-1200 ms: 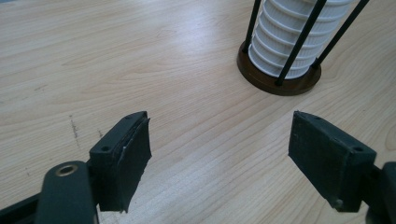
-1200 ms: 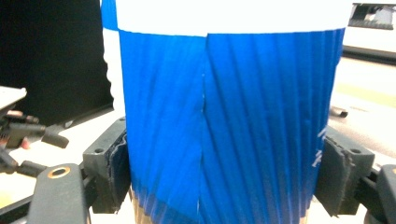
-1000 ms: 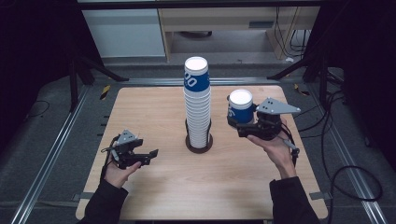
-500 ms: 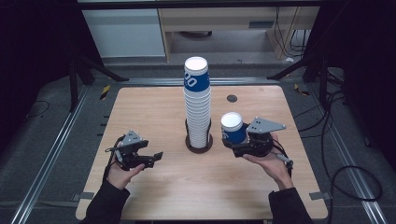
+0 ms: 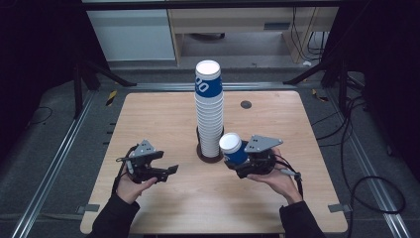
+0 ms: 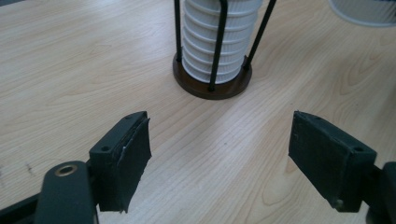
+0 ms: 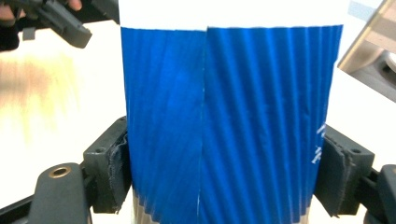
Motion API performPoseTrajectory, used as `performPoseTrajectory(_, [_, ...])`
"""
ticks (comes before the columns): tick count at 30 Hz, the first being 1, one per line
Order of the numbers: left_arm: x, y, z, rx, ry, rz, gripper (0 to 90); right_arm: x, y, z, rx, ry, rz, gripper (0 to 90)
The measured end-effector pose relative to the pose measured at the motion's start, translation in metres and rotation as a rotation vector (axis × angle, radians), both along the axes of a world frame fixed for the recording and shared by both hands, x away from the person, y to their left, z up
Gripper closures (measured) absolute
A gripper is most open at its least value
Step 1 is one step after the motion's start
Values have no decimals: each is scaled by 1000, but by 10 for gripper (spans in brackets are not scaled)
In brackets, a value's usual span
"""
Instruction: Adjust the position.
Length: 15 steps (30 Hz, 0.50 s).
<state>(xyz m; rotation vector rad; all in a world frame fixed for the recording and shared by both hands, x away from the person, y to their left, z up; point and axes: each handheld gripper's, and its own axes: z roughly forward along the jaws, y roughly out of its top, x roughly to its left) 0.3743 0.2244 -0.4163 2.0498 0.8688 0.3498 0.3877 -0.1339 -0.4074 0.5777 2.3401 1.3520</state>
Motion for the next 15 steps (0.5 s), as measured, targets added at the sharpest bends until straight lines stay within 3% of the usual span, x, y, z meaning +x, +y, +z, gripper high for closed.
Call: performPoseTrajectory(15, [-7, -12, 6, 6, -8, -65, 202, -2, 25, -17, -75, 19, 100, 203])
